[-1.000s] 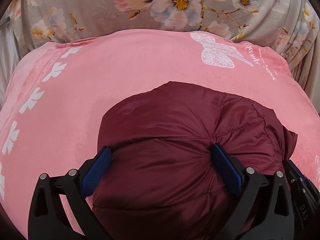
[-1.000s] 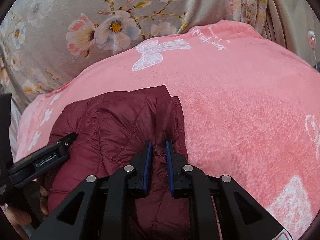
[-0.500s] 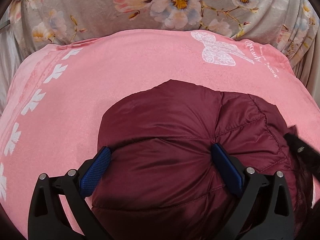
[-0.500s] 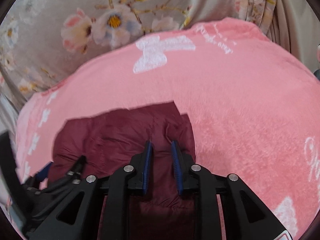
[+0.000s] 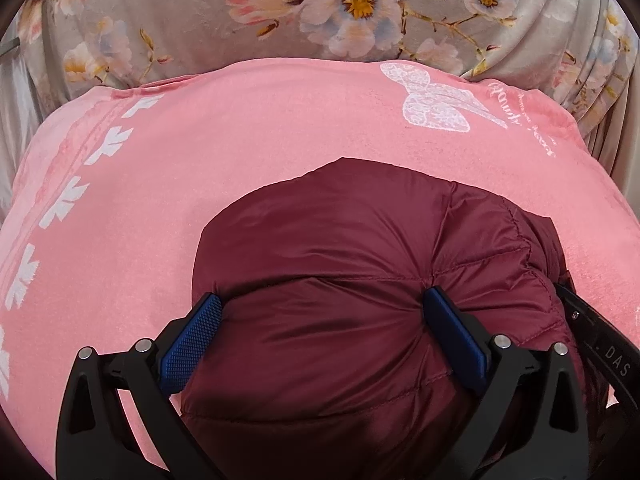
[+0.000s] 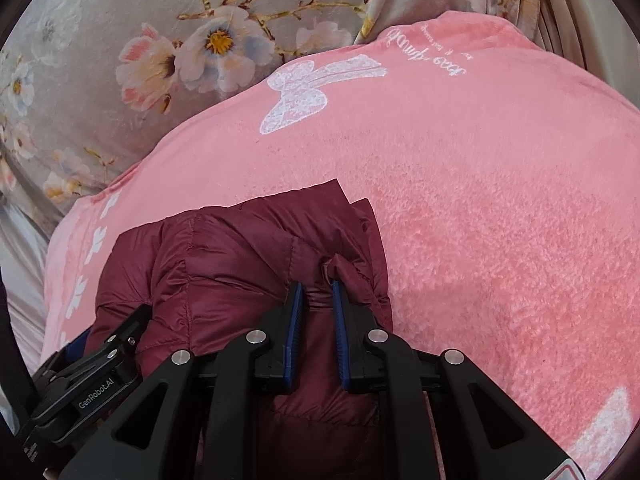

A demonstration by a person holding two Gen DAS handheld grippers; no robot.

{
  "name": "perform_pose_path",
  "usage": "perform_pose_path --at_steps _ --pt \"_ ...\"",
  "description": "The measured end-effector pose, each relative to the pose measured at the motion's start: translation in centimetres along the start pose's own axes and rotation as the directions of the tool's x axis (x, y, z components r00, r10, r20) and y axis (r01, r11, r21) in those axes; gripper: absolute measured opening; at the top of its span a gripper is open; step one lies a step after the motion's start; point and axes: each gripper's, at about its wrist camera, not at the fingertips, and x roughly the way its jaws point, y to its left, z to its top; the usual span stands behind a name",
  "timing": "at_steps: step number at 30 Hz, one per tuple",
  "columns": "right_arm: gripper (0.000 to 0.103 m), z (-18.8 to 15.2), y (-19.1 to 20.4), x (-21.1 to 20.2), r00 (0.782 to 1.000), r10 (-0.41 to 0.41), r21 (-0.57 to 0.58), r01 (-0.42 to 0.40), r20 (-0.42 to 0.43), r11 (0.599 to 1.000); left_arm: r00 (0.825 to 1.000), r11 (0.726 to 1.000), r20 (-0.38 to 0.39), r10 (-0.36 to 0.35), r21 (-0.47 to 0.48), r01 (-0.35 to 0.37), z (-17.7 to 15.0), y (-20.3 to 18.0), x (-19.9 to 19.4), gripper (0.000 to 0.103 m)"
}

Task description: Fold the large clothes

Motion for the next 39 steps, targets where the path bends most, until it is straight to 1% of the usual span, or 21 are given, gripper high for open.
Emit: perform_pose_path --at_steps 4,7,9,11,14,17,19,20,22,23,24,25,26,27,28,30,32,33,35,38,39 --pt "0.012 -0.8 0.0 -2.3 0.999 -0.043 -0.003 0.043 0.013 0.999 0.998 0.998 -0.012 -0.057 -0.032 0.057 -0.1 0.9 -0.2 0.098" --pt "0.031 -2.0 -0.8 -5.7 0.998 -0.051 0.007 0.051 0.026 0.999 0.991 0.988 -0.036 -0.131 -0.081 0.128 -0.6 2.7 -1.9 0.098" --pt "0.049 -3.0 -1.7 -7.7 0.999 -0.034 0.016 0.033 0.017 0.999 0.982 0.975 -0.034 -0.187 -0.132 0.181 -1.4 4.2 -3.3 0.098" --pt "0.057 -3.5 -2.8 -8.2 0.999 0.015 0.045 -0.014 -0.03 0.999 0.971 0.959 -0.047 -0.234 -0.178 0.223 -2.3 5.4 -4.1 0.098" --pt "0.061 -4.5 -4.3 -7.7 0.988 0.098 0.113 -0.085 -0.119 0.99 0.964 0.946 -0.107 -0.245 -0.243 0.214 -3.8 6.8 -4.0 0.098" --pt "0.065 -5.5 -5.2 -6.4 0.962 0.2 0.183 -0.166 -0.187 0.969 0.935 0.893 -0.131 -0.331 -0.363 0.265 -5.4 8.7 -3.7 0.098" --pt "0.067 -5.7 -5.3 -6.2 0.958 0.223 0.199 -0.187 -0.182 0.962 0.908 0.854 -0.145 -0.392 -0.423 0.301 -6.2 9.3 -3.3 0.098" --pt "0.068 -5.6 -5.2 -6.2 0.955 0.231 0.199 -0.194 -0.186 0.961 0.903 0.849 -0.145 -0.405 -0.427 0.312 -6.4 9.4 -3.2 0.098" --pt "0.067 -5.5 -5.0 -5.9 0.947 0.253 0.202 -0.213 -0.199 0.956 0.905 0.863 -0.145 -0.401 -0.392 0.319 -6.5 8.8 -3.5 0.097" --pt "0.062 -5.4 -5.0 -5.8 0.942 0.266 0.208 -0.224 -0.205 0.952 0.898 0.865 -0.15 -0.413 -0.373 0.336 -6.5 8.4 -3.6 0.097" --pt "0.04 -5.5 -4.9 -5.6 0.919 0.327 0.238 -0.275 -0.219 0.931 0.888 0.863 -0.156 -0.432 -0.358 0.357 -6.5 7.9 -3.8 0.092" --pt "0.036 -5.6 -4.8 -5.7 0.907 0.358 0.265 -0.297 -0.223 0.918 0.879 0.859 -0.157 -0.45 -0.347 0.377 -6.4 7.7 -4.0 0.084" --pt "0.028 -5.7 -4.5 -6.3 0.913 0.34 0.236 -0.288 -0.226 0.928 0.882 0.866 -0.161 -0.443 -0.33 0.375 -6.3 7.4 -4.3 0.081" --pt "0.022 -5.8 -4.1 -6.9 0.917 0.325 0.207 -0.281 -0.23 0.937 0.887 0.875 -0.164 -0.433 -0.313 0.369 -6.2 7.3 -4.7 0.071" --pt "0.021 -6.1 -3.5 -7.8 0.921 0.309 0.175 -0.273 -0.239 0.946 0.885 0.877 -0.164 -0.436 -0.297 0.378 -6.1 7.5 -5.3 0.062" --pt "0.019 -7.0 -2.4 -9.4 0.921 0.285 0.11 -0.264 -0.266 0.958 0.871 0.87 -0.163 -0.463 -0.273 0.412 -6.0 8.3 -6.4 0.052" --pt "0.019 -8.7 -1.5 -11.0 0.92 0.259 0.027 -0.263 -0.294 0.964 0.847 0.856 -0.181 -0.5 -0.252 0.452 -6.2 9.3 -7.1 0.05" --pt "0.023 -9.2 -1.4 -11.4 0.917 0.262 0.015 -0.27 -0.302 0.963 0.837 0.853 -0.195 -0.511 -0.237 0.465 -6.6 9.7 -7.4 0.051" --pt "0.032 -10.3 -1.4 -11.9 0.916 0.264 0.014 -0.272 -0.304 0.962 0.842 0.863 -0.208 -0.498 -0.217 0.457 -7.4 10.2 -7.6 0.058" --pt "0.065 -10.2 -1.5 -10.9 0.929 0.217 0.042 -0.214 -0.299 0.976 0.897 0.909 -0.176 -0.405 -0.183 0.374 -8.0 10.3 -8.2 0.071" --pt "0.067 -10.2 -1.8 -10.5 0.927 0.228 0.067 -0.218 -0.297 0.974 0.919 0.929 -0.161 -0.36 -0.15 0.337 -7.8 9.9 -8.4 0.076"
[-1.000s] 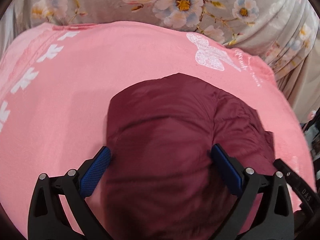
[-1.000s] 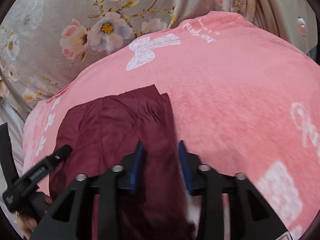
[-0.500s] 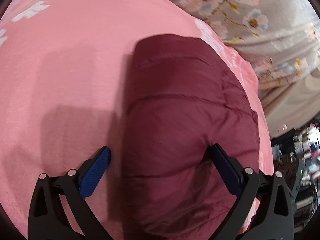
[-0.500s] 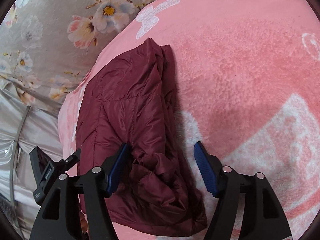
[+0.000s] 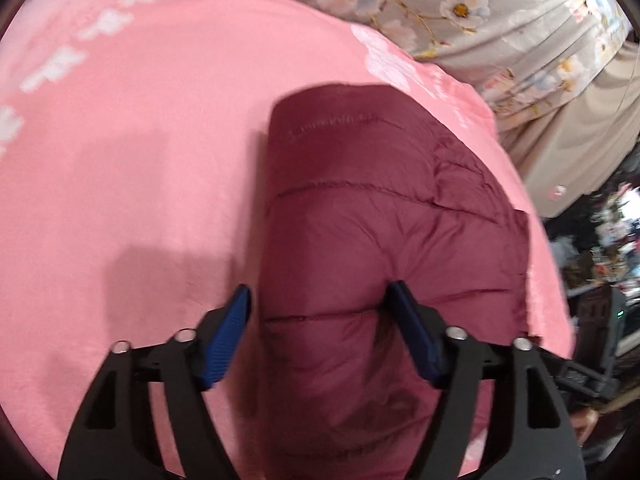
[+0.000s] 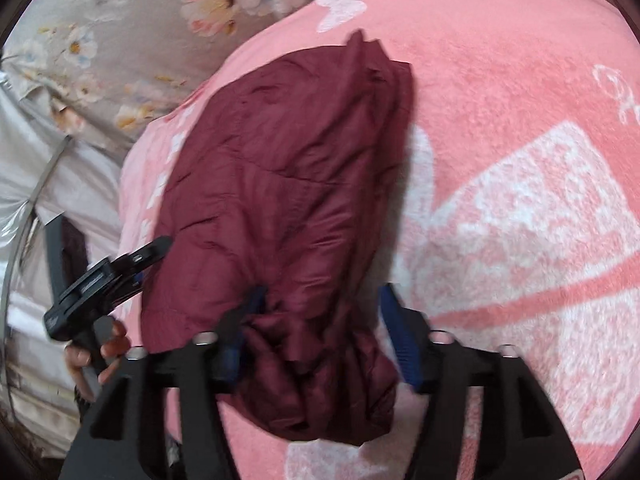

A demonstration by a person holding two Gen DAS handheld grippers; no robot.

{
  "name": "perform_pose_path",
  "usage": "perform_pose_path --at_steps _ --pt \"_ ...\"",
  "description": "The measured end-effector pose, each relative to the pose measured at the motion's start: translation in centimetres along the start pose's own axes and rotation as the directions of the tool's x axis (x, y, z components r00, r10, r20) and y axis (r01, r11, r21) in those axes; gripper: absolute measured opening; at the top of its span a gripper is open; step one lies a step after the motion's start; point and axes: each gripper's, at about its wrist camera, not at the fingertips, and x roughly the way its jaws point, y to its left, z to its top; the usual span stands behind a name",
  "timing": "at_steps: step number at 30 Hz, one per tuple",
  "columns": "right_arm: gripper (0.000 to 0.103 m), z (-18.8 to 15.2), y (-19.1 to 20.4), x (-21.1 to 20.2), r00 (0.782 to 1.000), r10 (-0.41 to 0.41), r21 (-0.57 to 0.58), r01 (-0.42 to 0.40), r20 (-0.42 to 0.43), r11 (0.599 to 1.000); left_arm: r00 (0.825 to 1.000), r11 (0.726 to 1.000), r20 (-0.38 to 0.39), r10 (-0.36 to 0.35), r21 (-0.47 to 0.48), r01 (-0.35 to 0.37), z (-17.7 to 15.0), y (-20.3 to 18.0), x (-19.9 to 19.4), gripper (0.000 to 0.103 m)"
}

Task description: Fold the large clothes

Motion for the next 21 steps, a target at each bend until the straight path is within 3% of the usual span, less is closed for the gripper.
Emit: perform_pose_path --at_steps 3,9,14,17,18,21 --pt "0.067 0.8 -0.1 0.9 0.998 0.06 0.04 -0.061 0.009 0.997 0.998 0.995 0.024 0.065 0.078 -0.066 0.6 -1.4 0.3 0.086" --pt "0.069 1.1 -1.1 2.1 0.989 0.148 0.103 -0.15 0.026 0.983 0.999 0.997 -0.003 0.034 0.068 -0.034 1.7 -1.6 2.3 0.093" --pt "0.064 0.8 -0.4 2.4 0.989 0.148 0.073 -0.149 0.015 0.986 0.999 0.997 -0.014 0.032 0.068 -0.031 2.1 -1.9 3.1 0.094" --pt "0.042 0.7 0.2 2.6 0.984 0.176 0.08 -0.177 0.021 0.981 0.999 0.996 -0.008 0.042 0.077 -0.042 1.9 -2.1 2.7 0.086" --pt "0.034 0.7 0.6 2.5 0.985 0.168 0.069 -0.17 0.028 0.983 0.999 0.995 -0.004 0.051 0.082 -0.05 1.9 -2.3 2.5 0.079" --pt "0.023 0.4 1.9 1.3 0.992 0.11 0.023 -0.111 0.066 0.994 0.997 0.992 0.025 0.071 0.102 -0.073 2.0 -2.8 1.4 0.055"
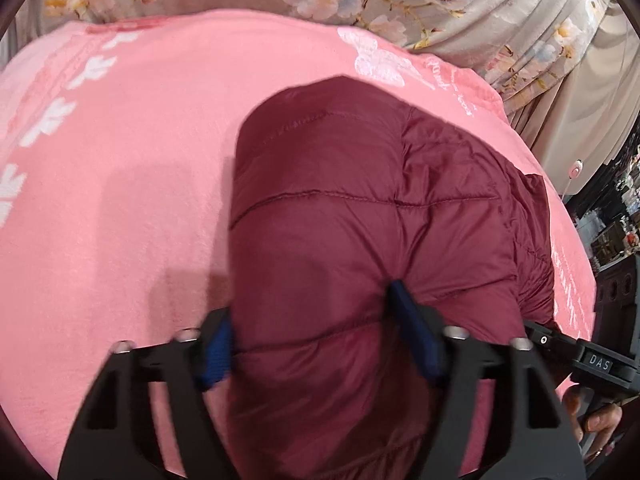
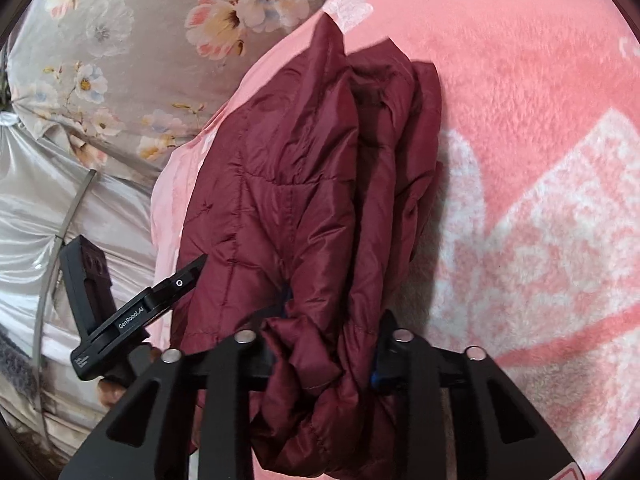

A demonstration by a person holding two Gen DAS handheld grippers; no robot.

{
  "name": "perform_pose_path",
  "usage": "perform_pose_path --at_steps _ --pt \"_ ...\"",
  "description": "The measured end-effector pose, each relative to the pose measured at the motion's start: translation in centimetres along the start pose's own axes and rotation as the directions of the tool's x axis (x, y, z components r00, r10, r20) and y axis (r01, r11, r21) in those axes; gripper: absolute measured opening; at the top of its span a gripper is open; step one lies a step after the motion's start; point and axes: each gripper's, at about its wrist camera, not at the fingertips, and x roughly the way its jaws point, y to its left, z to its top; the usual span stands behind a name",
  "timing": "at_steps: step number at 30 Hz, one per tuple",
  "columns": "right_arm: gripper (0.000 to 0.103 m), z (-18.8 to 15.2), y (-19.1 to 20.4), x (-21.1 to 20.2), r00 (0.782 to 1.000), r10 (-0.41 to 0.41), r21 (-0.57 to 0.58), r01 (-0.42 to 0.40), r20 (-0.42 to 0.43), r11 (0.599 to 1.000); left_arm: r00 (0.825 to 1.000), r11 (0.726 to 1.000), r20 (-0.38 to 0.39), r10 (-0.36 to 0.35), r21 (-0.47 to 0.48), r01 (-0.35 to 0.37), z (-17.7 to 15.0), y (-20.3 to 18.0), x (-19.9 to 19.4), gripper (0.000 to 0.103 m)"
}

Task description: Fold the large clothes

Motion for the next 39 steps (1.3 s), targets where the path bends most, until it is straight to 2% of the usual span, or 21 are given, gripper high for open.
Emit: perform_pose_path --at_steps 4,9,15,17,22,25,27,29,35,39 --pt "0.021 -0.3 3.4 -2.2 0.994 -0.073 -0.101 0.081 0.083 0.992 0.997 0.999 0.073 -0.028 0.04 0.026 0.3 -0.8 -3.5 0.034" --pt "0.02 -0.3 7.8 -5.9 0.973 -0.086 -0.209 0.132 0.215 0.969 0.981 0.993 0.187 -0.054 0.111 0.033 1.0 -2.7 -8.4 0.031" --pt "0.02 -0.5 12.0 -10.8 0.926 -0.036 -0.296 0.157 0.376 0.942 0.933 0.986 0.348 -0.094 0.164 0.038 2.3 -4.7 -14.7 0.031" --pt "0.02 -0.4 13.9 -12.4 0.901 -0.013 -0.332 0.174 0.434 0.927 0.912 0.982 0.396 -0.108 0.183 0.037 2.8 -5.2 -16.7 0.031" --pt "0.02 0.5 18.7 -15.7 0.833 0.065 -0.42 0.208 0.549 0.884 0.841 0.971 0.525 -0.131 0.239 0.002 4.2 -6.4 -21.6 0.031" --pt "0.02 1.1 20.8 -17.4 0.798 0.127 -0.466 0.207 0.589 0.86 0.782 0.966 0.61 -0.132 0.255 -0.036 4.8 -6.2 -24.6 0.031" --pt "0.02 1.4 22.3 -18.2 0.773 0.173 -0.498 0.205 0.611 0.842 0.751 0.964 0.647 -0.131 0.26 -0.056 5.0 -6.0 -26.0 0.031" --pt "0.02 1.8 23.9 -18.6 0.75 0.215 -0.53 0.206 0.626 0.823 0.713 0.962 0.689 -0.132 0.263 -0.076 5.4 -5.5 -27.7 0.031" --pt "0.02 3.0 27.9 -18.0 0.713 0.311 -0.603 0.195 0.629 0.773 0.627 0.96 0.769 -0.12 0.25 -0.123 6.7 -3.1 -31.1 0.031" --pt "0.02 3.7 30.3 -16.3 0.7 0.349 -0.639 0.198 0.623 0.743 0.591 0.959 0.801 -0.096 0.233 -0.159 7.5 -1.3 -32.0 0.031"
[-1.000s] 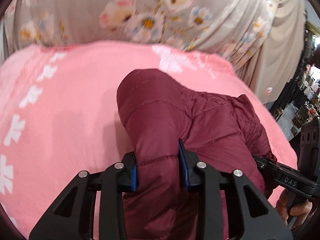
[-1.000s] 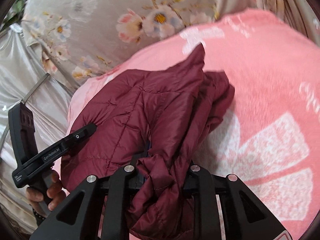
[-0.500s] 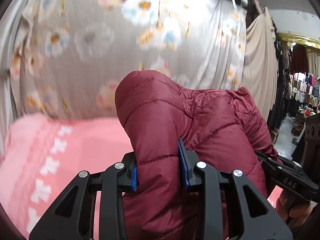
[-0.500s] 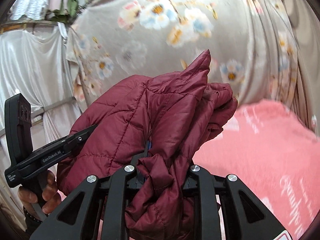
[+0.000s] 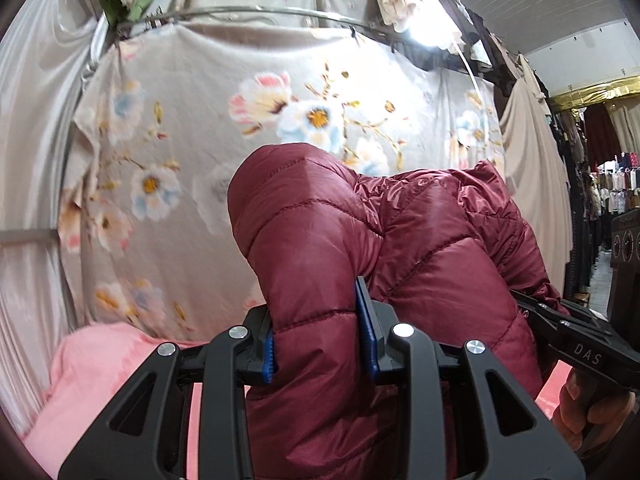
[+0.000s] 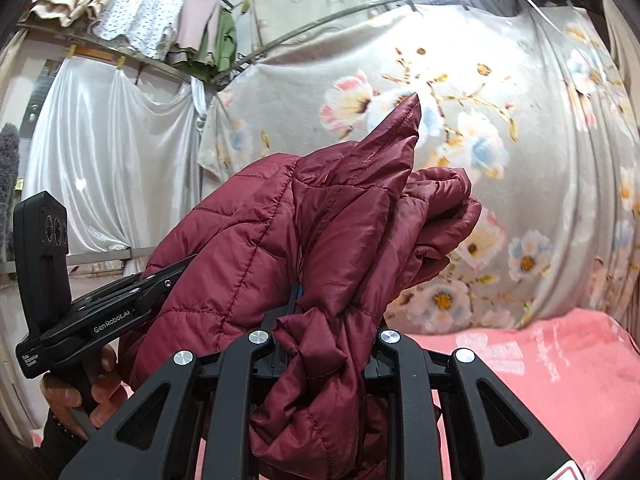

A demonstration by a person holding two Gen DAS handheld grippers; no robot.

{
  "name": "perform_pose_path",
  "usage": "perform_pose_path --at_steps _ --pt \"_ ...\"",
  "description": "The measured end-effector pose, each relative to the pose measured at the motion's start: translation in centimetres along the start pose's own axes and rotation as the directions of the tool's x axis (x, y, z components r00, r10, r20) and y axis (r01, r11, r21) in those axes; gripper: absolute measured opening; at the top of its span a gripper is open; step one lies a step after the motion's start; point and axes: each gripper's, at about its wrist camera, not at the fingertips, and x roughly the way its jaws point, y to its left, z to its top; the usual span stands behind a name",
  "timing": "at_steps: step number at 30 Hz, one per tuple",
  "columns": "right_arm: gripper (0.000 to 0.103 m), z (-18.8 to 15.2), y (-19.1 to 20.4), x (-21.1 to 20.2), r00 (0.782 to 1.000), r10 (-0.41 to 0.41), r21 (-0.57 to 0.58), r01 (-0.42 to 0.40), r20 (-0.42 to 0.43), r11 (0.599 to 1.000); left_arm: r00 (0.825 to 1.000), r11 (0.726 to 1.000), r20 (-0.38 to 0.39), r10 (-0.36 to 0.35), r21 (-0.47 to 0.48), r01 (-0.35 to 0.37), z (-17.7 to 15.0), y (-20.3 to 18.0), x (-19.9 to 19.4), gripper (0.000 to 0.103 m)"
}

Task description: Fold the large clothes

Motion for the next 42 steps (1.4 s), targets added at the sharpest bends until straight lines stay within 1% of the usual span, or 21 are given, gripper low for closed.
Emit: perform_pose_path --at_steps 2,4,7,9,15,18,22,27,34,40,42 --pt "0.02 -0.2 0.6 1.5 1.0 0.011 -0.015 -0.011 -0.001 1.0 1.0 1.0 0.012 0.019 0.005 -0.019 -0.1 1.1 0.3 0.031" --pt "0.02 -0.8 1.0 3.1 1.0 0.019 -0.017 -0.019 -0.01 1.0 0.999 0.999 0.006 0.036 0.006 -0.036 -0.5 2.3 1.0 0.031" --pt "0.02 -2.3 1.0 5.8 0.999 0.027 -0.007 -0.027 -0.044 1.0 0.998 0.998 -0.028 0.059 -0.012 -0.059 -1.8 3.9 2.5 0.032" --pt "0.02 -3.6 0.8 7.9 0.996 0.034 0.017 -0.033 -0.079 0.999 0.996 0.997 -0.058 0.069 -0.02 -0.07 -3.2 4.9 4.0 0.031" --pt "0.02 -7.6 0.0 13.0 0.986 0.03 0.039 -0.024 -0.163 0.999 0.987 0.994 -0.145 0.065 -0.078 -0.077 -7.3 8.0 8.2 0.031" --pt "0.02 -9.5 -0.4 15.2 0.979 0.024 0.037 -0.017 -0.2 0.999 0.981 0.992 -0.18 0.071 -0.088 -0.088 -9.1 9.0 9.9 0.031" --pt "0.02 -12.2 -1.3 17.7 0.967 0.02 0.048 -0.009 -0.253 0.999 0.966 0.989 -0.245 0.083 -0.097 -0.109 -12.0 10.1 12.6 0.031" --pt "0.02 -16.1 -2.7 20.7 0.947 0.024 0.076 0.001 -0.321 0.997 0.947 0.986 -0.31 0.089 -0.106 -0.127 -15.6 10.9 15.2 0.031" --pt "0.02 -21.9 -4.0 23.8 0.904 0.034 0.121 0.02 -0.425 0.992 0.907 0.979 -0.411 0.093 -0.13 -0.16 -21.7 12.1 17.9 0.031" --pt "0.02 -26.3 -5.2 25.5 0.866 0.055 0.188 0.046 -0.497 0.981 0.872 0.976 -0.48 0.094 -0.13 -0.176 -25.9 12.7 19.4 0.031" --pt "0.02 -27.6 -5.5 26.0 0.852 0.054 0.202 0.061 -0.521 0.977 0.858 0.975 -0.505 0.093 -0.13 -0.182 -27.2 12.8 19.9 0.031"
